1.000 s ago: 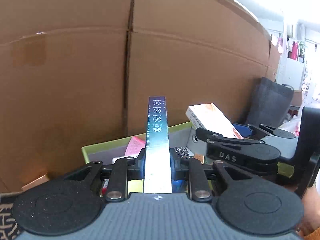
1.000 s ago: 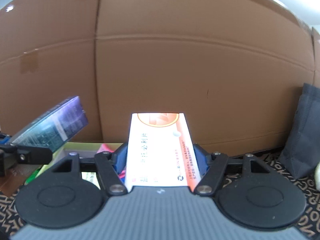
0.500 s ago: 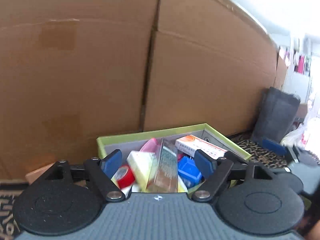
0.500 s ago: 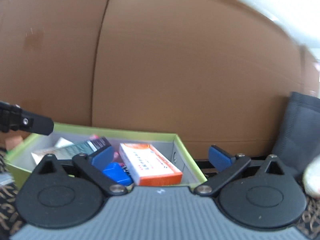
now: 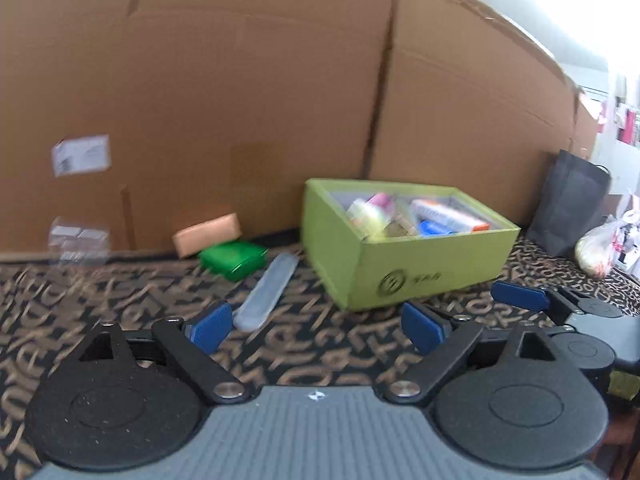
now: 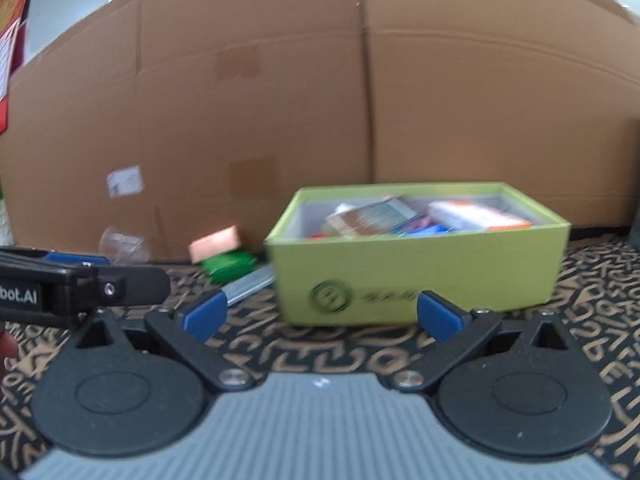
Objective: Organize objects
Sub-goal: 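Withdraw both tools from the lime-green box toward the remaining items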
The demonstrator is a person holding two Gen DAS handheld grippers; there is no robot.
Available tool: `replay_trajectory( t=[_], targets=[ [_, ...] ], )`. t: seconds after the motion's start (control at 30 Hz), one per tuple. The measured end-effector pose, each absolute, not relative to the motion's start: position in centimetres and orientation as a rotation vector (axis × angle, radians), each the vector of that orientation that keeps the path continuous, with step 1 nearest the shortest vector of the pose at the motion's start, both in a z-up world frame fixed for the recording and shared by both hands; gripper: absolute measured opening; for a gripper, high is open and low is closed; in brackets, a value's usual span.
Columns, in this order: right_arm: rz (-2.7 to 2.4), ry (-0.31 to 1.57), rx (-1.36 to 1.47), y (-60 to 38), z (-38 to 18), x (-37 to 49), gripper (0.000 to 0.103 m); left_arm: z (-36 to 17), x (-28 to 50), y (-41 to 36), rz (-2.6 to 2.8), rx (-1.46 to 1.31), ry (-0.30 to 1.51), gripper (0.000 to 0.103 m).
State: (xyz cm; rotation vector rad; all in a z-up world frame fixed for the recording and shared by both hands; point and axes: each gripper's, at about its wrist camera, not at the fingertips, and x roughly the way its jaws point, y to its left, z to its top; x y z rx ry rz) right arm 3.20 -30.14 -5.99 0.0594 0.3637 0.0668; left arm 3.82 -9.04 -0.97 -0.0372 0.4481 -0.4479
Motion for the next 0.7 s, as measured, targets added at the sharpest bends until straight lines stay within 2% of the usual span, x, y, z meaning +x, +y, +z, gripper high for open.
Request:
replay_trajectory(
  t=[0.37, 0.57, 0.7],
  targets=[
    [0.173, 0.467, 0.050, -23.3, -7.0, 3.7, 0.103, -2.2, 4.1, -1.5, -0.273, -0.124, 0.502, 0.098],
    [0.138, 0.532, 0.021, -19.3, -7.5, 8.8, 0.103, -2.6, 5.8, 1.3, -0.206, -0.146, 0.527, 0.098],
    [0.104, 0.566, 0.004, -17.7, -8.2, 13.3, 0.097, -2.7, 6.8, 2.7, -0.176, -0.159, 0.518, 0.098]
  ],
)
